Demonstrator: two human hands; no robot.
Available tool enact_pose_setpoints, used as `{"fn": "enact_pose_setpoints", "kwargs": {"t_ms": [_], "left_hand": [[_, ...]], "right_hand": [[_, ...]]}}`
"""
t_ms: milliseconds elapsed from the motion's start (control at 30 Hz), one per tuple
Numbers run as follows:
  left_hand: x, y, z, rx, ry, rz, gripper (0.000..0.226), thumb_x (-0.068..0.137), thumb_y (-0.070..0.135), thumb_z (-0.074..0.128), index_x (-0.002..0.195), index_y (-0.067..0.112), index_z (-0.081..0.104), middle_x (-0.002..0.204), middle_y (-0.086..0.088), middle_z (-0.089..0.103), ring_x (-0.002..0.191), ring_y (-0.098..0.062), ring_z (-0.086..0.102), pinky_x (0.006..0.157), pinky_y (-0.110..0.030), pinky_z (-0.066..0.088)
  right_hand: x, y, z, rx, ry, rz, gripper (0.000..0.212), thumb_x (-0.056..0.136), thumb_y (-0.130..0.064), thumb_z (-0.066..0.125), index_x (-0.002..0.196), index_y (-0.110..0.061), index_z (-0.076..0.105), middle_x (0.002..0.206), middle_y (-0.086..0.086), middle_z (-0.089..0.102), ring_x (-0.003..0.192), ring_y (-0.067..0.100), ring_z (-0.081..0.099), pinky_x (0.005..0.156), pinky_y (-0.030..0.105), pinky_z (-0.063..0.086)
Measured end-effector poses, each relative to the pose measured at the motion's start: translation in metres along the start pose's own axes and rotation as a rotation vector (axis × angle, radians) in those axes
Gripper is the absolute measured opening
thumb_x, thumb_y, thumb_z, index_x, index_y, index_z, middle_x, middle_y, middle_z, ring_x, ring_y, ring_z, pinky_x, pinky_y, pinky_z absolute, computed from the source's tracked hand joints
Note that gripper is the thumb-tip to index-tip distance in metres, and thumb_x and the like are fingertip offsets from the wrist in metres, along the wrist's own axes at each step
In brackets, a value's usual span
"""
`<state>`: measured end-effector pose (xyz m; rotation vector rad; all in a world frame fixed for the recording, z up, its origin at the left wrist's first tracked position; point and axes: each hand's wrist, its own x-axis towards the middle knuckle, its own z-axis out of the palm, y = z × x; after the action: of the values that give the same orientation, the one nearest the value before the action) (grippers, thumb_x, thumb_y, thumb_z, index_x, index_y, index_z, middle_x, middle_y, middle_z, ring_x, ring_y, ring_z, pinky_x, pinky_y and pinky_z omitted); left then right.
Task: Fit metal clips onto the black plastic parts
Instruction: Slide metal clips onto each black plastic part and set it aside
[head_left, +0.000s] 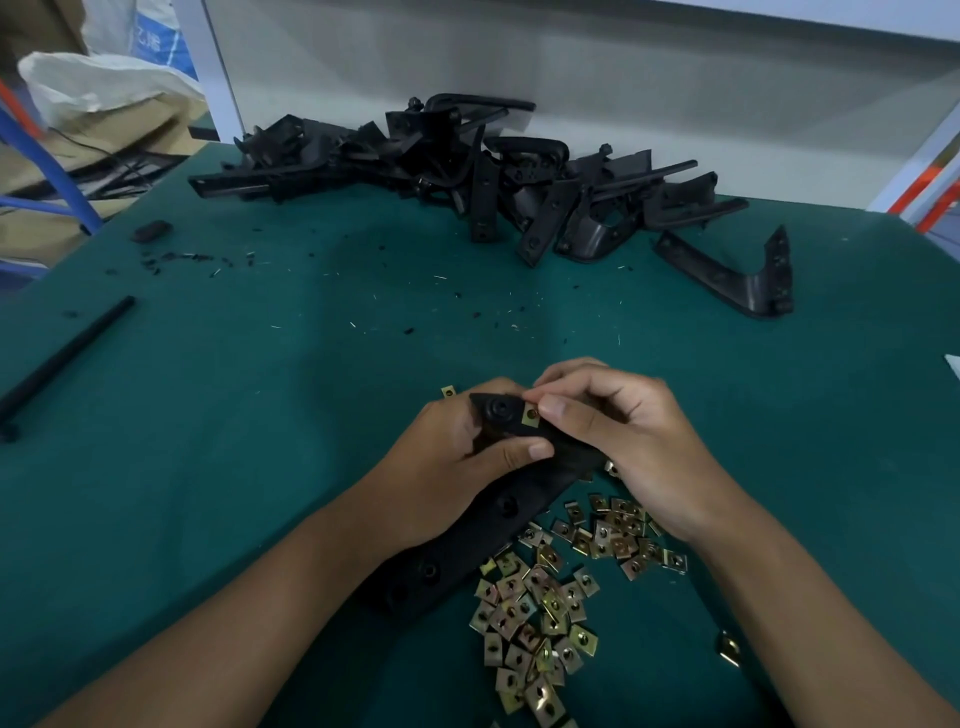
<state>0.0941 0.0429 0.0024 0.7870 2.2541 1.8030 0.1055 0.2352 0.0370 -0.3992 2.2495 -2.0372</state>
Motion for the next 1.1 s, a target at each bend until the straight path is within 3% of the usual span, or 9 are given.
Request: {"fn": "enact_pose_setpoints", "kwargs": {"t_ms": [167, 300, 400, 500, 633, 767, 933, 1033, 1100], "left_hand": [[0.001, 0.001, 0.001, -0.041, 0.028, -0.004, 0.014, 0.094, 0.041, 0.064, 0.106, 0.035, 0.065, 0.096, 0.012, 0.071, 0.094, -0.011, 0.069, 0.08, -0.03, 0.055], [0.0, 0.007, -0.002, -0.224, 0.098, -0.084, 0.012, 0.095, 0.034, 0.065, 0.106, 0.029, 0.069, 0.094, 0.007, 0.074, 0.086, -0.013, 0.072, 0.069, -0.023, 0.056], [0.0, 0.013, -0.01, -0.392, 0.234, -0.204, 0.026, 0.084, 0.048, 0.067, 0.102, 0.03, 0.073, 0.088, 0.001, 0.075, 0.072, -0.017, 0.073, 0.056, -0.024, 0.056], [0.001, 0.015, -0.014, -0.43, 0.265, -0.203, 0.03, 0.081, 0.046, 0.069, 0.102, 0.025, 0.077, 0.091, -0.001, 0.075, 0.077, -0.017, 0.072, 0.059, -0.022, 0.055], [0.001, 0.016, -0.012, -0.422, 0.216, -0.178, 0.022, 0.087, 0.037, 0.067, 0.103, 0.029, 0.078, 0.093, -0.001, 0.077, 0.081, -0.014, 0.074, 0.062, -0.02, 0.055], [0.0, 0.015, -0.01, -0.393, 0.168, -0.162, 0.019, 0.088, 0.041, 0.069, 0.104, 0.035, 0.078, 0.099, -0.004, 0.078, 0.085, -0.016, 0.074, 0.067, -0.022, 0.058], [0.0, 0.011, -0.009, -0.368, 0.162, -0.181, 0.033, 0.084, 0.056, 0.072, 0.109, 0.035, 0.076, 0.103, -0.007, 0.076, 0.093, -0.03, 0.073, 0.073, -0.032, 0.06], [-0.001, 0.008, -0.009, -0.355, 0.136, -0.172, 0.039, 0.083, 0.06, 0.07, 0.113, 0.035, 0.075, 0.107, -0.008, 0.076, 0.097, -0.031, 0.072, 0.08, -0.039, 0.06], [0.0, 0.008, -0.009, -0.363, 0.133, -0.169, 0.037, 0.085, 0.057, 0.07, 0.114, 0.035, 0.075, 0.107, -0.007, 0.076, 0.098, -0.031, 0.073, 0.079, -0.04, 0.06]], "right_hand": [[0.001, 0.0, -0.013, -0.096, -0.026, 0.015, 0.022, 0.095, -0.039, 0.058, 0.105, -0.036, 0.078, 0.112, -0.014, 0.069, 0.109, 0.006, 0.065, 0.087, 0.02, 0.05], [0.003, 0.004, -0.035, -0.349, -0.003, 0.106, 0.028, 0.106, -0.027, 0.047, 0.103, -0.042, 0.07, 0.093, -0.016, 0.069, 0.09, -0.002, 0.063, 0.08, 0.022, 0.046], [0.001, 0.01, -0.042, -0.641, -0.175, 0.171, 0.012, 0.097, -0.034, 0.063, 0.105, -0.044, 0.064, 0.102, -0.029, 0.063, 0.096, -0.008, 0.059, 0.08, 0.018, 0.043], [-0.001, 0.01, -0.046, -0.819, -0.313, 0.159, 0.027, 0.081, -0.051, 0.077, 0.105, -0.044, 0.066, 0.107, -0.032, 0.06, 0.101, -0.005, 0.054, 0.077, 0.01, 0.042], [0.001, 0.009, -0.047, -0.803, -0.275, 0.101, 0.018, 0.084, -0.045, 0.077, 0.101, -0.043, 0.069, 0.102, -0.029, 0.066, 0.095, -0.002, 0.058, 0.073, 0.008, 0.042], [0.0, 0.012, -0.046, -0.753, -0.212, 0.062, 0.015, 0.091, -0.033, 0.074, 0.104, -0.041, 0.071, 0.094, -0.025, 0.068, 0.09, 0.0, 0.063, 0.073, 0.01, 0.045], [-0.001, 0.017, -0.044, -0.869, -0.234, 0.027, 0.006, 0.09, -0.044, 0.072, 0.093, -0.04, 0.068, 0.093, -0.02, 0.059, 0.092, 0.003, 0.058, 0.073, 0.013, 0.044], [0.001, 0.018, -0.042, -0.861, -0.202, 0.008, 0.001, 0.096, -0.04, 0.064, 0.097, -0.04, 0.065, 0.096, -0.022, 0.062, 0.094, 0.001, 0.059, 0.076, 0.014, 0.045], [0.002, 0.019, -0.042, -0.76, -0.109, 0.014, 0.009, 0.101, -0.034, 0.058, 0.101, -0.037, 0.067, 0.094, -0.023, 0.067, 0.093, -0.001, 0.062, 0.075, 0.012, 0.045]]}}
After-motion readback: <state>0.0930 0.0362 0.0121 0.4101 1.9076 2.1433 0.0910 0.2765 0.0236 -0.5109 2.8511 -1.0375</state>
